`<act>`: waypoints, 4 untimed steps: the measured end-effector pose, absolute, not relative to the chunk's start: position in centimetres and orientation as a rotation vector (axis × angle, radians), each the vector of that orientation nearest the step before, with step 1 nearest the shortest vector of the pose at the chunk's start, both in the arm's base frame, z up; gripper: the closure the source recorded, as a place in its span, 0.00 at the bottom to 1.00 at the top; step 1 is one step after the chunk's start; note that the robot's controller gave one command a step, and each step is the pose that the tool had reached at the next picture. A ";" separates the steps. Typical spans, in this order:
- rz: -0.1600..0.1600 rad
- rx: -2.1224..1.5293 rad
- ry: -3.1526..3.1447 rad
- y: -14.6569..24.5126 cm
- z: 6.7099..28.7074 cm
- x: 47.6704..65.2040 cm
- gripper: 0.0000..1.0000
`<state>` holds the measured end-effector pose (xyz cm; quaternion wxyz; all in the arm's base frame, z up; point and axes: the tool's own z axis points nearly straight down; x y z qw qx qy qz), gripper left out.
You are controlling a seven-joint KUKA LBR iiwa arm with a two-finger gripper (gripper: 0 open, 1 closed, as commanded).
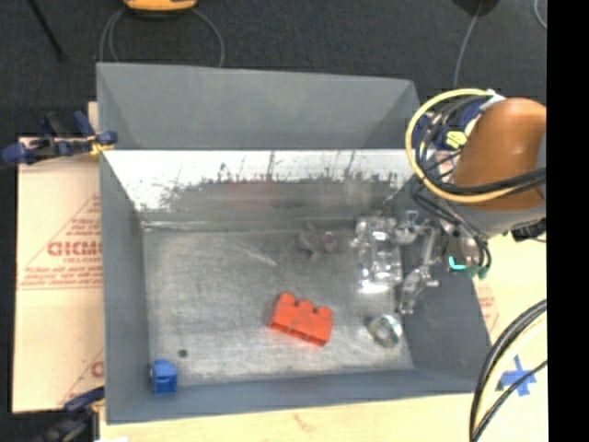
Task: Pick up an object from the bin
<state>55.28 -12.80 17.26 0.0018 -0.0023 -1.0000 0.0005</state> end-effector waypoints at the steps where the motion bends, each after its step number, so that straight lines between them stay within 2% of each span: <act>1: -0.002 -0.284 -3.149 -10.7 13.2 60.6 0.00; 2: -0.004 -0.480 -3.115 -6.8 14.9 63.7 0.00; 3: 0.003 -0.007 -3.143 -8.1 8.5 63.6 0.00; 4: 0.003 -0.125 -3.155 -4.9 7.5 61.8 0.00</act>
Offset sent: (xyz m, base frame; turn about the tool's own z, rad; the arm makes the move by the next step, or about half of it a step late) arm 0.0567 0.0239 -0.0600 0.1869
